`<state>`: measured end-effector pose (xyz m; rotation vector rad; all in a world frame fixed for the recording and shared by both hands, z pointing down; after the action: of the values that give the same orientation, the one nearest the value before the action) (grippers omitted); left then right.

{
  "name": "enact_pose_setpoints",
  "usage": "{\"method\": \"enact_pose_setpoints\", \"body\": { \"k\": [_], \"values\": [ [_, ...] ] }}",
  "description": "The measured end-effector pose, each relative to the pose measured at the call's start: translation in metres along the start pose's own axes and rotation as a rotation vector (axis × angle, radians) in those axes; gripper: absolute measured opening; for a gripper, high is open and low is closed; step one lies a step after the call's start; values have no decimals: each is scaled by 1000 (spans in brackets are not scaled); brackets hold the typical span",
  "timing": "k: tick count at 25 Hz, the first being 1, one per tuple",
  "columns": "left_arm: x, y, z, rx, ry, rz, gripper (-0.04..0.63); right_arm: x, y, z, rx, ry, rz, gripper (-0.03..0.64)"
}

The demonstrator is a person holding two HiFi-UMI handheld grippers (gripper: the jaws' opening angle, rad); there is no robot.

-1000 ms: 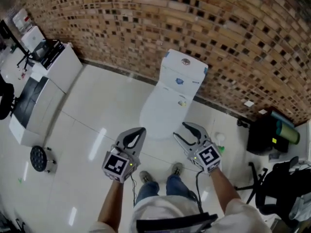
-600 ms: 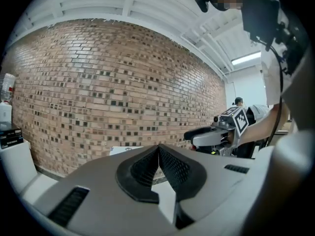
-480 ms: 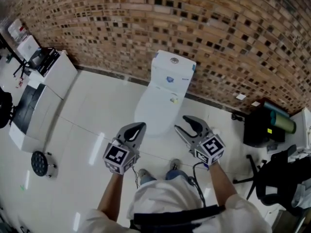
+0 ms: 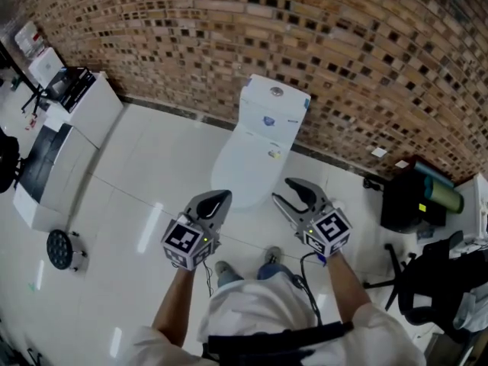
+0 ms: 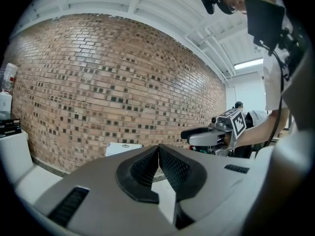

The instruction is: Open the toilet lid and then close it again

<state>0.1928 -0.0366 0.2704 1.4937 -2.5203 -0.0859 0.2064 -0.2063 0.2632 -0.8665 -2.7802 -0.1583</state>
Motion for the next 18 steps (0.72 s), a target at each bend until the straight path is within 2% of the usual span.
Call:
{"method": "enact_pose_setpoints", "body": {
  "k": [7,11,14,18],
  "values": [
    [-9,2,-1,9,-12,31,-5,5,3,-2,-25,9,5,201],
    [-15,7,0,9,-24,54,-5,10,1,-10,-55,63,14,201],
    [-16,10,-5,5,-9,80,-5,18,-8,-22,-137,119,37,201],
    [-12,14,-19,4,22,125,-5,32,-25,-44,-331,185,117,201]
  ]
}}
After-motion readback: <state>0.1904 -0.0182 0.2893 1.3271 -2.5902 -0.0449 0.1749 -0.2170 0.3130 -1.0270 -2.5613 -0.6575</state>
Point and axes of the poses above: the fingertips, and each gripper's own axes: x forward along the fingers, y to its left, z out of its top, the point moved 4 cm from there along -x, backward along the fingers, and after that the axes turned 8 degrees about -z, right-handed, at the moved point
